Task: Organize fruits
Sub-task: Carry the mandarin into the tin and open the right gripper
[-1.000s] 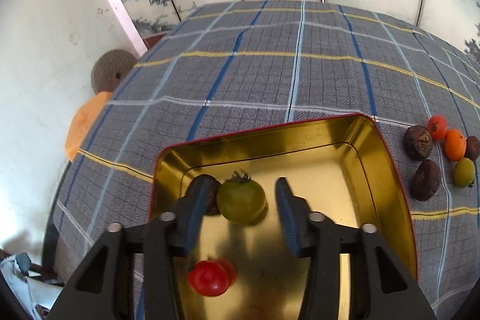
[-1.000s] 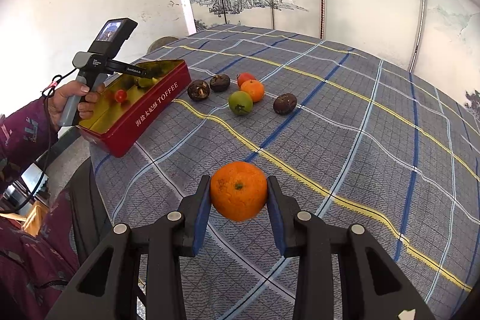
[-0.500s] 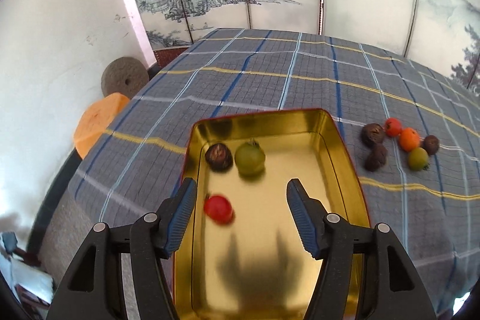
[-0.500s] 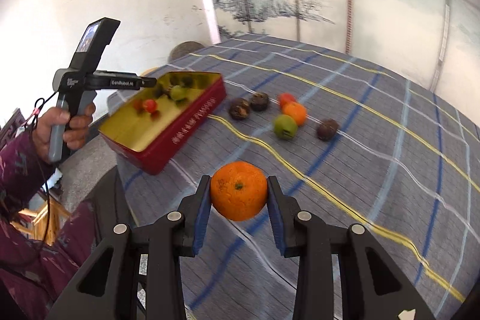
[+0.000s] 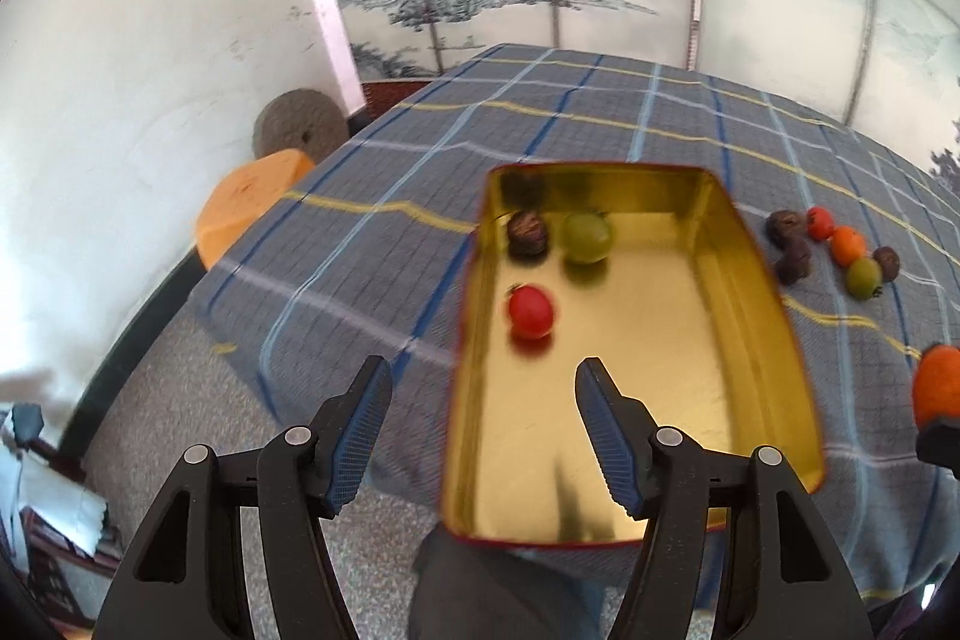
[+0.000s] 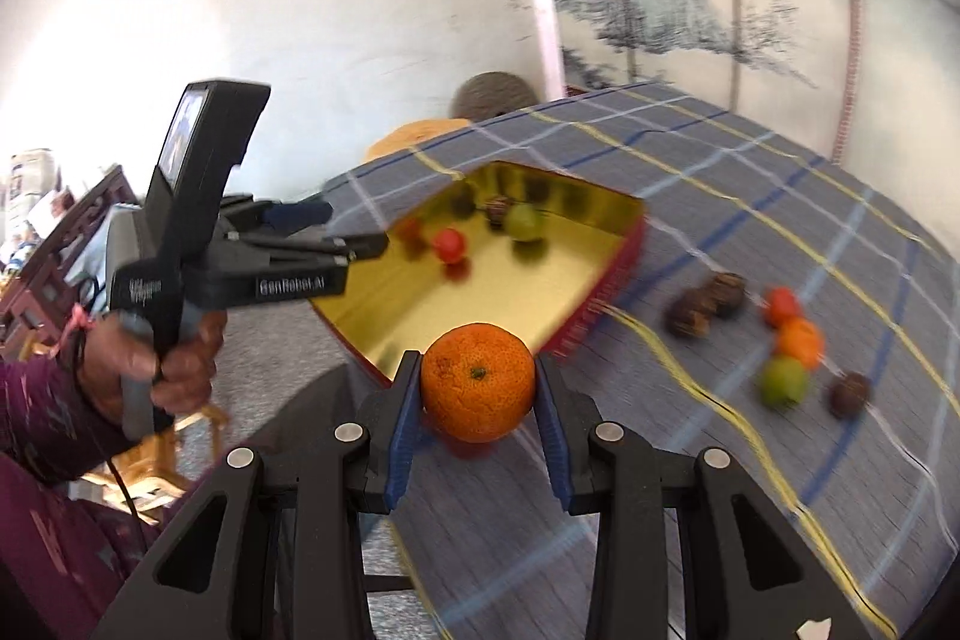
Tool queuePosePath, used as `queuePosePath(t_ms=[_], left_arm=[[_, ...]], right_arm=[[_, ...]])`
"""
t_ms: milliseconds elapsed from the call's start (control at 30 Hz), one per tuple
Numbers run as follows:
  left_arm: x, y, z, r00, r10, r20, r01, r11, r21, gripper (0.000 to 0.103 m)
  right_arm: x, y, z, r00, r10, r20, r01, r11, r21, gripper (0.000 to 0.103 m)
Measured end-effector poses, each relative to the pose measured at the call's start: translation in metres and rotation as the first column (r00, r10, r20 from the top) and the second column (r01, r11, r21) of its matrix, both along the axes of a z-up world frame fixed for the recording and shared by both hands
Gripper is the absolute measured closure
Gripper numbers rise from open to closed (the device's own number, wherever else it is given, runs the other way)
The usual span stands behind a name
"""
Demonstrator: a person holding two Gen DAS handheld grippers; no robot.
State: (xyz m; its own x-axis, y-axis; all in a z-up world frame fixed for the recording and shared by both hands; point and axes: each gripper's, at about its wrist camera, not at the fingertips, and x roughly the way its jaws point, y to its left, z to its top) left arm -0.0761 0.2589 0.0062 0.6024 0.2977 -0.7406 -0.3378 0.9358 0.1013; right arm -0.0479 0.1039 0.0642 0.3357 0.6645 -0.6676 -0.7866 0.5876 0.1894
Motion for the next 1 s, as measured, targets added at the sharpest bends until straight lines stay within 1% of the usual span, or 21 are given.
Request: queuePosePath(t_ms=[200,367,500,733,833,1000], left_arm=[[-0.02,0.026,-0.011,0.997,0.072,-0.013,-0.071,0.997,0.027,0.039],[-0.035,0.045,-0.018,0.993,0.115,-0.016,-0.115,0.993,0.031,0.039],[-0.043,0.056,-0.024,0.99,0.135,-0.028,-0.134,0.991,0.024,0.039],[-0.048,0.061,-0.025,0.99,0.139,-0.024,-0.138,0.99,0.039,0.038],[-0.048,0.059,-0.024,0.991,0.134,-0.018,-0.133,0.99,0.048,0.038],[-0.047,0.056,-0.026,0.992,0.12,-0.026,-0.119,0.991,0.057,0.038]], right_arm=[[0.016,0.058,-0.012,0.995,0.08,-0.055,-0.081,0.997,-0.01,0.069],[0.022,0.101,-0.022,0.988,0.134,-0.081,-0.139,0.989,-0.056,0.069],[0.03,0.125,-0.031,0.984,0.147,-0.105,-0.157,0.984,-0.087,0.069],[0.045,0.151,-0.049,0.983,0.12,-0.14,-0.142,0.978,-0.155,0.068],[0.05,0.153,-0.055,0.981,0.102,-0.163,-0.128,0.979,-0.159,0.068],[0.053,0.16,-0.061,0.98,0.095,-0.174,-0.125,0.978,-0.17,0.068]])
